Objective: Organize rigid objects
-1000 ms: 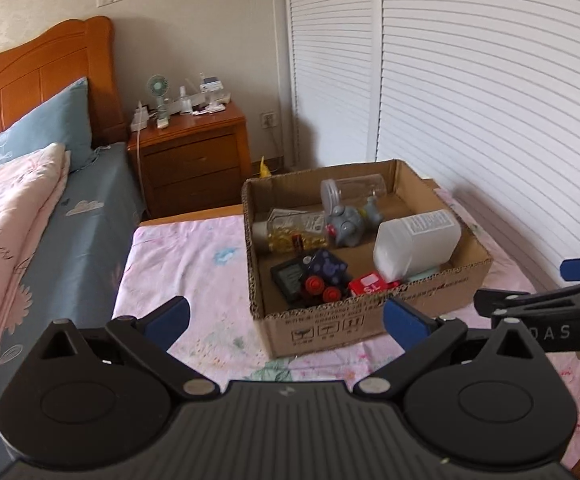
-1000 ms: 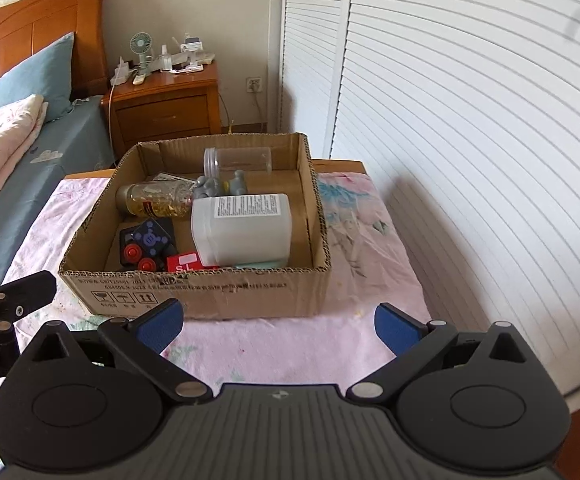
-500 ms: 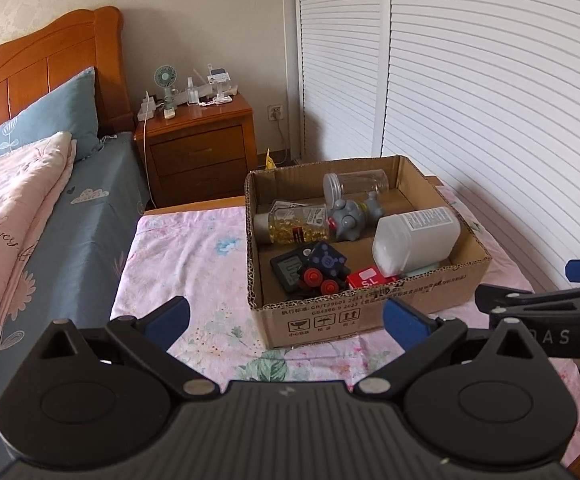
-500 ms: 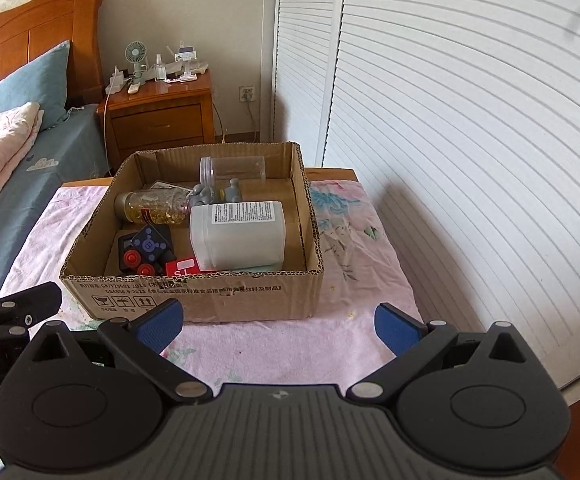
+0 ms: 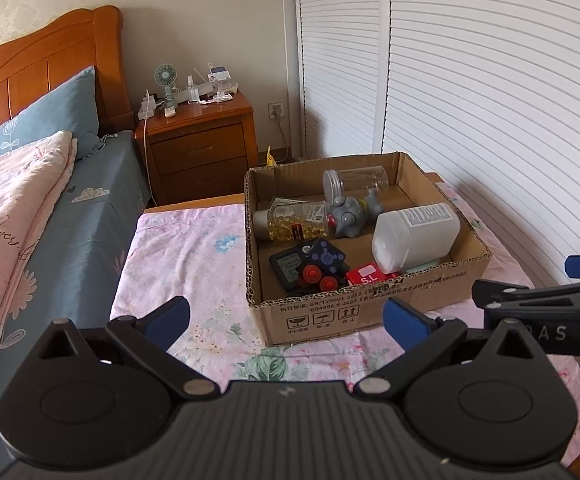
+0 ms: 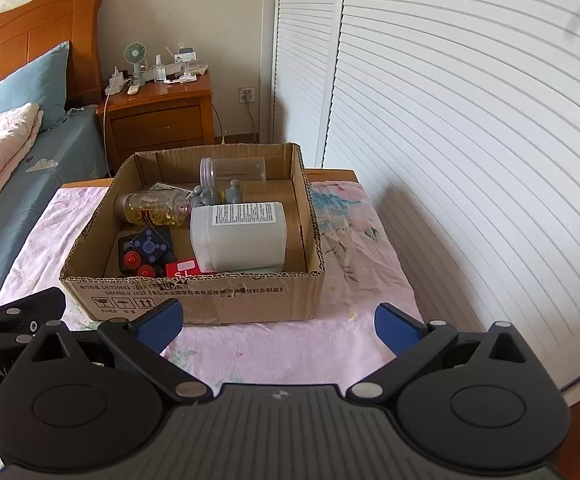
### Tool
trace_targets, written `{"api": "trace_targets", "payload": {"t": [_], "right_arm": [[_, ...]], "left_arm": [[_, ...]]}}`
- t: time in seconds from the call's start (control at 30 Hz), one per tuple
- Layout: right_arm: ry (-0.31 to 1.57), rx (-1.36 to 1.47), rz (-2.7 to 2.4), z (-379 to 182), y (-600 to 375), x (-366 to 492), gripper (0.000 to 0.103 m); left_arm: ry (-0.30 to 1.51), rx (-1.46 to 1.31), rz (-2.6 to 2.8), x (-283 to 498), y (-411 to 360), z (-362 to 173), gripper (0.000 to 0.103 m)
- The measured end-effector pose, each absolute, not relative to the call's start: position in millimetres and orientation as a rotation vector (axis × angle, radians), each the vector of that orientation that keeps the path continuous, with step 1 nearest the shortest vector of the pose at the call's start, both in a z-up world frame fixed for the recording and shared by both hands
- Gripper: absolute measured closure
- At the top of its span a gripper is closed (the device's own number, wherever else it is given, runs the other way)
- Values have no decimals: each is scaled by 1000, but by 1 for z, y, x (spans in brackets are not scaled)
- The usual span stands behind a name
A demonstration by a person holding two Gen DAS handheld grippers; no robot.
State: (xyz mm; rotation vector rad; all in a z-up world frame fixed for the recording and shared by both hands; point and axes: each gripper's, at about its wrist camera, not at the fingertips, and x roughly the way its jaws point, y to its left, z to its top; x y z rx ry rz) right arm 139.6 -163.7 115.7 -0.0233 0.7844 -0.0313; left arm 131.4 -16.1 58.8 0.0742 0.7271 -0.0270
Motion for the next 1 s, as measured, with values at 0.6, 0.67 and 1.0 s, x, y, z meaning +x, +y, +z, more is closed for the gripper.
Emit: {"api": "trace_targets", "payload": {"t": [0.6,0.67,1.0], "right_arm": [[778,-20,-31,116,-163,139,0],[776,-20,-32,116,-163,139,0],[776,-19,-30,117,-163,139,0]], "left_arm": [[726,72,-30,129,-17,60,1],[726,70,-31,129,-17,60,1],[729,66,-29,128,-17,60,1]]}}
